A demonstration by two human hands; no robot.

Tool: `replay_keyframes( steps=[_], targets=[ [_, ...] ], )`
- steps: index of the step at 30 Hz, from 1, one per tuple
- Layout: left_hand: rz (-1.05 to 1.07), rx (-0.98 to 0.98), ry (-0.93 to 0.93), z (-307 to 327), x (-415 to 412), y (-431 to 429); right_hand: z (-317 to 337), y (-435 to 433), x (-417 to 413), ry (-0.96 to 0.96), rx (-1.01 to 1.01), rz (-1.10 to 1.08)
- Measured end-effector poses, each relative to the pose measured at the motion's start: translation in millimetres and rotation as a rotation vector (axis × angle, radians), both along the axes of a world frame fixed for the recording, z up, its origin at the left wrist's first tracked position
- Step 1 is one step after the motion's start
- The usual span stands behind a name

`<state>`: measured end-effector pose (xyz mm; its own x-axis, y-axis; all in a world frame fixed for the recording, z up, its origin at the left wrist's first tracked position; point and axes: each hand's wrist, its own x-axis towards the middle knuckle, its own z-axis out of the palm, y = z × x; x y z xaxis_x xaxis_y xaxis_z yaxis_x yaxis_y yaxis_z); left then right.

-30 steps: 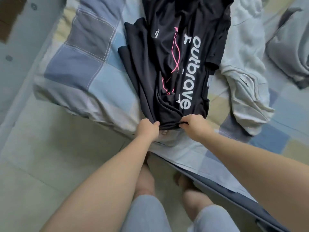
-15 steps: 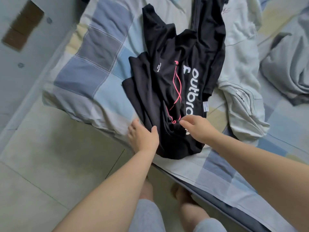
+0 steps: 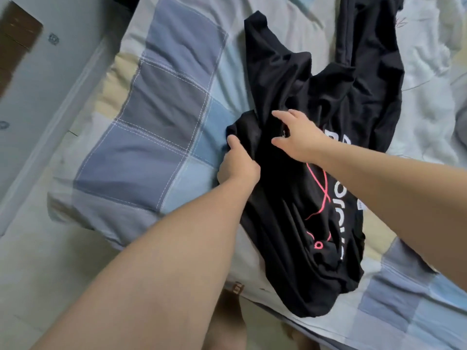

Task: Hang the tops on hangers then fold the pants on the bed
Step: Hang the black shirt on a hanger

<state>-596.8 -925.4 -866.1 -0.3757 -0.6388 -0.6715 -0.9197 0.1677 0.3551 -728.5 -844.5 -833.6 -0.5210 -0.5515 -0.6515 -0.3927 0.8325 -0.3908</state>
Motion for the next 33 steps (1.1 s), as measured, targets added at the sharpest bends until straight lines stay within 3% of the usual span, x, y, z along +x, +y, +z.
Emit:
replay_keyframes(
  steps=[5, 10, 12, 18, 23, 26, 30, 33],
  targets=[
    [0.250, -0.005, 0.166, 10.0, 51.8, -13.0, -11.0, -16.3, 38.5, 0.037, 0.009, -0.319],
    [0.341, 0.041, 0.154, 21.4, 94.5, -16.0, -17.0, -21.4, 65.5, 0.120, 0.106, -0.299],
    [0.319, 0.076, 0.117, 25.6, 100.1, -18.2, -13.0, -19.6, 63.4, 0.066, 0.086, -0.404],
    [0.058, 0.172, -0.038, 61.5, 102.4, -19.2, 48.9, 2.1, 58.0, -0.204, -0.212, -0.921],
    [-0.196, 0.216, -0.077, 120.9, 87.4, -11.2, 139.2, 45.4, 67.4, -0.331, -0.376, -1.183],
    [-0.428, 0.158, 0.040, 170.3, 73.5, 2.9, 192.1, 80.6, 78.5, -0.410, -0.503, -1.356],
    [-0.683, 0.348, 0.298, 244.7, 53.6, 44.8, 268.7, 136.0, 99.5, -0.530, -0.765, -1.487],
    [-0.741, 0.363, 0.507, 298.4, 48.9, 93.5, 328.0, 181.8, 118.7, -0.558, -0.970, -1.515]
  ],
)
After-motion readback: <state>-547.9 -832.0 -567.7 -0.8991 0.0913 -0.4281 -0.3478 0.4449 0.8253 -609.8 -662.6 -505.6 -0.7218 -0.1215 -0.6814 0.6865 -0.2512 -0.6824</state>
